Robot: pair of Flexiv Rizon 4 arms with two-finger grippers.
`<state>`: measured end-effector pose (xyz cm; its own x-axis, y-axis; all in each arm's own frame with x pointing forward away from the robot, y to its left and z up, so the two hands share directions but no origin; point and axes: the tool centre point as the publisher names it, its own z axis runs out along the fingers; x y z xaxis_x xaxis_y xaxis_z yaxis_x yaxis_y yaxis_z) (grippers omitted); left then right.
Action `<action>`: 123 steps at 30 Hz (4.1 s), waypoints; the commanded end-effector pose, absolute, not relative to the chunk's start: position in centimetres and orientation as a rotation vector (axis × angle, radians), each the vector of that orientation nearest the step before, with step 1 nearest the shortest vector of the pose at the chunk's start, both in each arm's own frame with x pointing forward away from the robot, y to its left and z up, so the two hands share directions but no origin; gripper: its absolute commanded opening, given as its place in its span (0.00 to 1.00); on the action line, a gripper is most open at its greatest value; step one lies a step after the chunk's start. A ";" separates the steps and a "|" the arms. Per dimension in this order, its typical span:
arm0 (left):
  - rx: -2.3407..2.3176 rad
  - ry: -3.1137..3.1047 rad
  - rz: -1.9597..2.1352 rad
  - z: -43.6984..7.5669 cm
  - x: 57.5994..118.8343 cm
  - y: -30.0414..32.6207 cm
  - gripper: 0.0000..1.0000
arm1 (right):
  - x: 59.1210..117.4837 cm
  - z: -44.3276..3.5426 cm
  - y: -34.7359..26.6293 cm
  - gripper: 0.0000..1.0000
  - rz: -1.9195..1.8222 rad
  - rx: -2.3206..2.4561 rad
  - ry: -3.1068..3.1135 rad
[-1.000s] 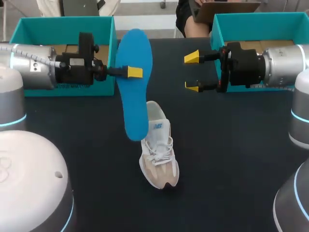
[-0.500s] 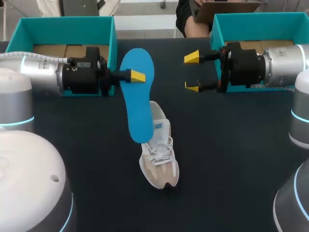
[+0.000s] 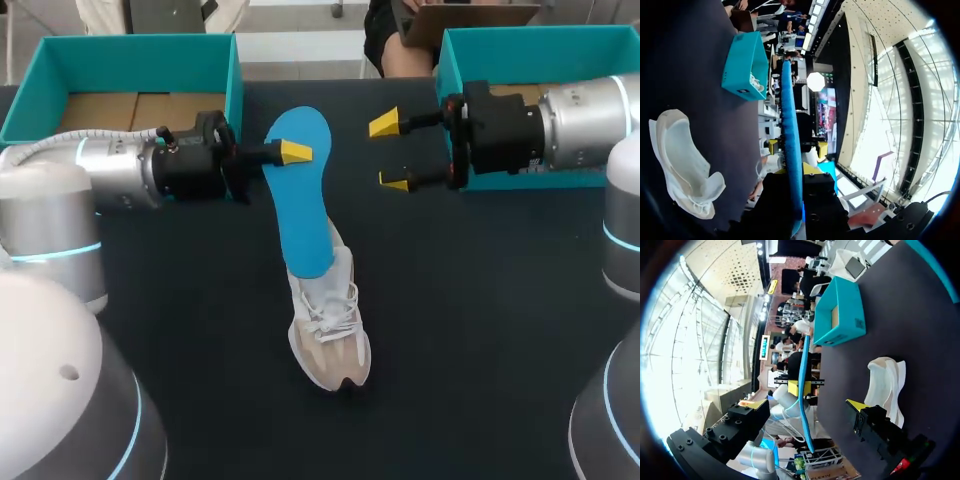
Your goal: Take the shoe out of the shoebox, open the shoe tongue, remove and reinsert the insole, then place the shoe into the shoebox
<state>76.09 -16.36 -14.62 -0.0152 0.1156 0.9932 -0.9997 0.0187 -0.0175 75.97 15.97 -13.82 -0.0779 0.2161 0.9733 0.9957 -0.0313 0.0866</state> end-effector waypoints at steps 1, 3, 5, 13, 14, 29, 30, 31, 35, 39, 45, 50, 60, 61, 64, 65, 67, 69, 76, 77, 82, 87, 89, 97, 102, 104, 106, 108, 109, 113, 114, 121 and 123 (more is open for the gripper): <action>1.096 -1.154 1.253 -14.9 76.6 -17.0 0.00 | 75.1 -12.5 17.0 1.00 -1.134 -1.431 -1.496; 1.101 -1.153 1.251 -14.9 76.7 -17.1 0.00 | 74.8 -12.2 17.6 1.00 -1.101 -1.426 -1.541; 1.105 -1.152 1.250 -15.0 76.9 -17.1 0.00 | 74.5 -11.9 18.4 1.00 -1.057 -1.451 -1.585; 1.133 -1.139 1.234 -15.1 76.9 -17.0 0.00 | 74.1 -11.4 19.2 1.00 -0.987 -1.542 -1.605; 1.133 -1.139 1.234 -15.1 76.9 -17.0 0.00 | 74.1 -11.4 19.2 1.00 -0.987 -1.542 -1.605; 1.133 -1.139 1.234 -15.1 76.9 -17.0 0.00 | 74.4 -8.6 19.9 1.00 -0.676 -1.907 -1.848; 1.133 -1.139 1.234 -15.1 76.9 -17.0 0.00 | 74.5 -8.3 20.0 1.00 -0.668 -1.916 -1.870; 1.133 -1.139 1.234 -15.1 76.9 -17.0 0.00 | 74.5 -8.1 20.1 1.00 -0.638 -1.942 -1.889; 1.133 -1.139 1.234 -15.1 76.9 -17.0 0.00 | 74.7 -8.3 20.5 1.00 -0.549 -2.005 -1.926; 1.133 -1.139 1.234 -15.1 76.9 -17.0 0.00 | 74.4 -8.5 21.1 1.00 -0.514 -2.066 -1.987; 1.133 -1.139 1.234 -15.1 76.9 -17.0 0.00 | 73.3 -7.4 22.1 1.00 -0.275 -2.326 -2.035; 1.133 -1.139 1.234 -15.1 76.9 -17.0 0.00 | 73.1 -7.2 22.0 1.00 -0.208 -2.409 -1.991; 1.133 -1.139 1.234 -15.1 76.9 -17.0 0.00 | 73.1 -7.2 22.0 1.00 -0.208 -2.409 -1.991; 1.133 -1.139 1.234 -15.1 76.9 -17.0 0.00 | 73.4 -7.2 22.0 1.00 -0.263 -2.388 -2.048; 1.133 -1.139 1.234 -15.1 76.9 -17.0 0.00 | 74.1 -7.3 21.6 1.00 -0.287 -2.367 -2.172; 1.133 -1.139 1.234 -15.1 76.9 -17.0 0.00 | 74.3 -7.3 21.5 1.00 -0.310 -2.351 -2.183; 1.133 -1.139 1.234 -15.1 76.9 -17.0 0.00 | 74.5 -7.2 21.7 1.00 -0.326 -2.284 -2.284; 1.133 -1.139 1.234 -15.1 76.9 -17.0 0.00 | 74.8 -7.3 22.0 1.00 -0.281 -2.259 -2.365; 1.133 -1.139 1.234 -15.1 76.9 -17.0 0.00 | 74.8 -8.3 22.9 1.00 -0.235 -2.162 -2.418; 1.133 -1.139 1.234 -15.1 76.9 -17.0 0.00 | 74.8 -8.5 23.0 1.00 -0.235 -2.165 -2.417; 1.133 -1.139 1.234 -15.1 76.9 -17.0 0.00 | 74.6 -8.8 23.4 1.00 -0.268 -2.143 -2.432; 1.133 -1.139 1.234 -15.1 76.9 -17.0 0.00 | 74.2 -8.9 23.7 1.00 -0.250 -2.113 -2.483; 1.133 -1.139 1.234 -15.1 76.9 -17.0 0.00 | 74.1 -9.0 23.8 1.00 -0.223 -2.151 -2.456; 1.133 -1.139 1.234 -15.1 76.9 -17.0 0.00 | 74.1 -9.0 23.8 1.00 -0.223 -2.151 -2.456; 1.133 -1.139 1.234 -15.1 76.9 -17.0 0.00 | 74.1 -9.0 23.8 1.00 -0.223 -2.151 -2.456; 1.133 -1.139 1.234 -15.1 76.9 -17.0 0.00 | 74.1 -9.1 23.7 1.00 -0.310 -2.142 -2.428; 1.133 -1.139 1.234 -15.1 76.9 -17.0 0.00 | 73.9 -8.9 23.0 1.00 -0.461 -2.081 -2.351; 1.133 -1.139 1.234 -15.1 76.9 -17.0 0.00 | 73.9 -8.7 22.2 1.00 -0.585 -2.033 -2.306; 1.133 -1.139 1.234 -15.1 76.9 -17.0 0.00 | 73.8 -8.6 21.7 1.00 -0.613 -2.038 -2.296; 1.133 -1.139 1.234 -15.1 76.9 -17.0 0.00 | 73.8 -8.5 19.7 1.00 -0.630 -1.947 -2.266; 1.133 -1.139 1.234 -15.1 76.9 -17.0 0.00 | 73.8 -8.6 19.4 1.00 -0.605 -1.893 -2.255; 1.133 -1.139 1.234 -15.1 76.9 -17.0 0.00 | 73.9 -9.8 18.3 1.00 -0.662 -1.656 -2.152; 1.133 -1.139 1.234 -15.1 76.9 -17.0 0.00 | 74.0 -10.0 18.3 1.00 -0.743 -1.613 -2.094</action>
<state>76.93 -16.95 -15.02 0.0113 0.0934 0.9956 -0.9998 0.0169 0.0098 73.30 20.10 -8.90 -0.2289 0.9432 0.2408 0.9674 0.1930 0.1637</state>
